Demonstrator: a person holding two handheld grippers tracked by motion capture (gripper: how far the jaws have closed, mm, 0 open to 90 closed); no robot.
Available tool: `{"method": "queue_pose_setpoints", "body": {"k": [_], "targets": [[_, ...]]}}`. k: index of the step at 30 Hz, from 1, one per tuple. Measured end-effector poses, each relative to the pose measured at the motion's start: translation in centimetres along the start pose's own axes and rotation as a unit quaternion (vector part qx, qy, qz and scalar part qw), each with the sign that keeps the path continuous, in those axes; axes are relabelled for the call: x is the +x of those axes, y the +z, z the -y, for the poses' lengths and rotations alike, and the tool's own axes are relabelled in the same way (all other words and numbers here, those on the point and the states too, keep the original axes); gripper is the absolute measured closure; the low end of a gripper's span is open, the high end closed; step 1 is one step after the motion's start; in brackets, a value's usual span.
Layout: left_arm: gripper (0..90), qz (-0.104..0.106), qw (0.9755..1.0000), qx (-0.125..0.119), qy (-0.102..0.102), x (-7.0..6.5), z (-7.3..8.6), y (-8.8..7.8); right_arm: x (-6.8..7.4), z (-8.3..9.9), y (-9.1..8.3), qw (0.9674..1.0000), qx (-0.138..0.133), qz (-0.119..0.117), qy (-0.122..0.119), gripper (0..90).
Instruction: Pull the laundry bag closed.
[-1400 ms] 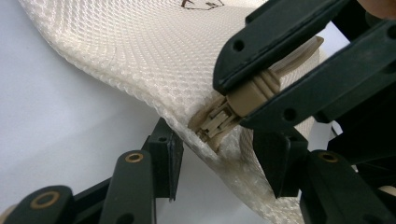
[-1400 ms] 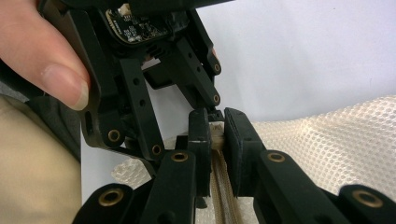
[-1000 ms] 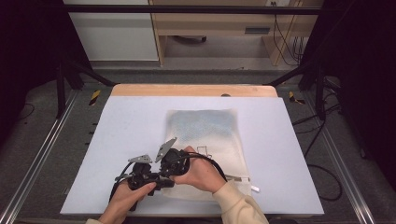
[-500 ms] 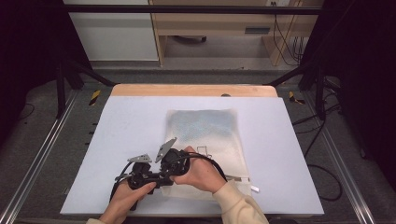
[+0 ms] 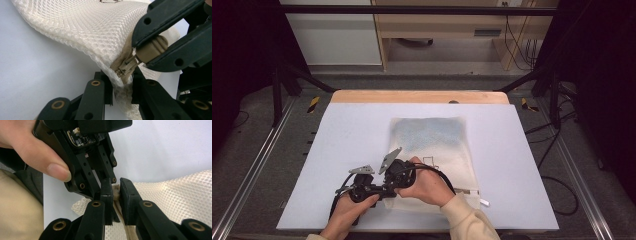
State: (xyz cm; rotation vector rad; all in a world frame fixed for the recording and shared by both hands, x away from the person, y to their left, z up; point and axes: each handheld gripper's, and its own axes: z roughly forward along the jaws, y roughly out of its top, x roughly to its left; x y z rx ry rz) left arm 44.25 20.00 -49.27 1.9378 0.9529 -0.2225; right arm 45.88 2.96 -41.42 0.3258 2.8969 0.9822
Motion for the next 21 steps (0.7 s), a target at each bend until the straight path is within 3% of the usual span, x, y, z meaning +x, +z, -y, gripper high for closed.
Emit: {"method": "queue_pose_setpoints", "body": {"k": [21], "targets": [[82.3, 0.0, 1.0, 0.002, 0.009, 0.13, -0.19, -0.34, -0.22, 0.79, 0.08, 0.9999, 0.009, 0.0, -0.012, 81.9]]}}
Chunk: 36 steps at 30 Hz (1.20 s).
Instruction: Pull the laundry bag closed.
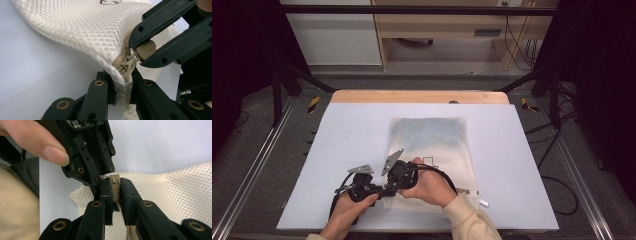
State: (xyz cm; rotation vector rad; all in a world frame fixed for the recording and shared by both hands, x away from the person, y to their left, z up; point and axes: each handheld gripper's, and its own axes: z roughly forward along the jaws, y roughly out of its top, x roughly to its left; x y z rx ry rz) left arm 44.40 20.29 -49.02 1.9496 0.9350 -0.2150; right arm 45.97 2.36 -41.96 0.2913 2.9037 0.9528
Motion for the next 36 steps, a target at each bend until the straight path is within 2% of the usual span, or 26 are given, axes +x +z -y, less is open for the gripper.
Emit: {"method": "queue_pose_setpoints", "body": {"k": [7, 11, 36], "targets": [[82.7, -0.001, 1.0, -0.001, 0.0, -0.1, -0.1, 0.0, 0.0, 0.2, 0.0, 1.0, 0.006, 0.0, 0.001, 81.9], [83.0, -0.004, 1.0, 0.0, 0.0, -0.1, -0.1, -0.1, -0.1, 0.6, -0.1, 0.9998, 0.017, 0.009, 0.004, 82.0], [82.9, -0.011, 0.9999, 0.002, 0.013, -0.4, -0.3, -0.2, -0.6, 1.9, -0.7, 0.9998, 0.013, 0.002, 0.018, 82.0]]}}
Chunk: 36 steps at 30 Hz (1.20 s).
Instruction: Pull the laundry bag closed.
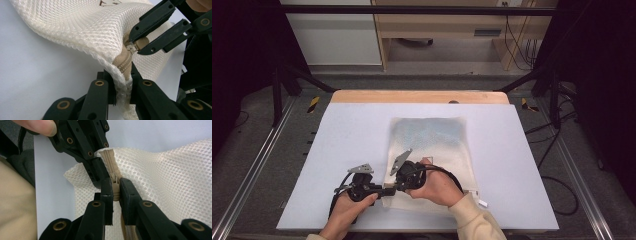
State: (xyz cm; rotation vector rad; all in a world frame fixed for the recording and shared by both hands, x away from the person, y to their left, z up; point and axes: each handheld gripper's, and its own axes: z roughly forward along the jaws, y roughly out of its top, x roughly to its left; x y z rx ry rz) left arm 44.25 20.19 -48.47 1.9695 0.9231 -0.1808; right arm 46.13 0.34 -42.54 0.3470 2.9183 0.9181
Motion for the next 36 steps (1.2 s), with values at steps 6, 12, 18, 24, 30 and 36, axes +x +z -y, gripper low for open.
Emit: {"method": "queue_pose_setpoints", "body": {"k": [6, 12, 18, 24, 30, 36], "targets": [[82.8, -0.003, 1.0, 0.0, 0.004, -0.1, 0.0, 0.0, 0.0, 0.1, 0.0, 1.0, -0.004, -0.003, 0.0, 82.0], [82.8, -0.003, 1.0, -0.002, 0.008, -0.1, -0.1, 0.0, -0.3, 0.3, -0.2, 1.0, -0.005, -0.005, 0.0, 81.9], [82.8, -0.002, 0.9999, -0.003, 0.014, -0.3, -0.1, 0.0, -0.4, 0.6, -0.4, 1.0, -0.005, -0.004, 0.005, 81.9], [82.7, -0.003, 0.9998, 0.001, 0.02, -0.4, -0.1, 0.2, -0.3, 0.8, -0.5, 1.0, -0.001, -0.006, 0.006, 81.9], [82.8, -0.007, 0.9996, 0.005, 0.026, -0.5, 0.0, 0.4, -0.3, 0.9, -0.3, 0.9999, 0.001, -0.007, 0.007, 82.0], [82.8, -0.005, 0.9996, 0.004, 0.027, -0.6, 0.0, 0.4, -0.4, 1.1, -0.5, 0.9999, 0.0, -0.007, 0.009, 81.9]]}}
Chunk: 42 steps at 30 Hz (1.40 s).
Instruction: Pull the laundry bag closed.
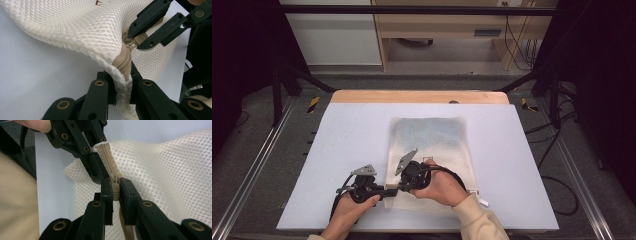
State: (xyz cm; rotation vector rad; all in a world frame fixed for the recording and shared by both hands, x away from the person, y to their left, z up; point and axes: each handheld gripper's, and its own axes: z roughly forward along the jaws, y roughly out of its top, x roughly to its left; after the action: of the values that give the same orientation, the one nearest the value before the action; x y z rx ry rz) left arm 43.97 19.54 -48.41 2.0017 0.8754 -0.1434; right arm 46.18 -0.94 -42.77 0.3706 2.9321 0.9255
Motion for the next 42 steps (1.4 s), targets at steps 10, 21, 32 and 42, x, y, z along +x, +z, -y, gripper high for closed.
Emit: {"method": "queue_pose_setpoints", "body": {"k": [10, 21, 32, 42], "targets": [[82.8, 0.002, 1.0, 0.002, 0.005, -0.2, 0.0, 0.1, -0.1, 0.6, -0.3, 1.0, 0.003, 0.001, 0.005, 81.9], [82.8, 0.002, 1.0, 0.001, 0.009, -0.3, -0.1, 0.1, -0.1, 0.9, -0.6, 0.9999, 0.005, 0.007, 0.007, 81.9], [82.8, 0.004, 0.9999, -0.003, 0.009, -0.4, -0.1, 0.0, -0.2, 1.3, -1.1, 0.9998, 0.008, 0.012, 0.012, 81.9], [82.8, 0.007, 0.9999, -0.005, 0.009, -0.4, -0.1, 0.0, -0.3, 1.7, -1.6, 0.9997, 0.008, 0.018, 0.017, 81.9]]}}
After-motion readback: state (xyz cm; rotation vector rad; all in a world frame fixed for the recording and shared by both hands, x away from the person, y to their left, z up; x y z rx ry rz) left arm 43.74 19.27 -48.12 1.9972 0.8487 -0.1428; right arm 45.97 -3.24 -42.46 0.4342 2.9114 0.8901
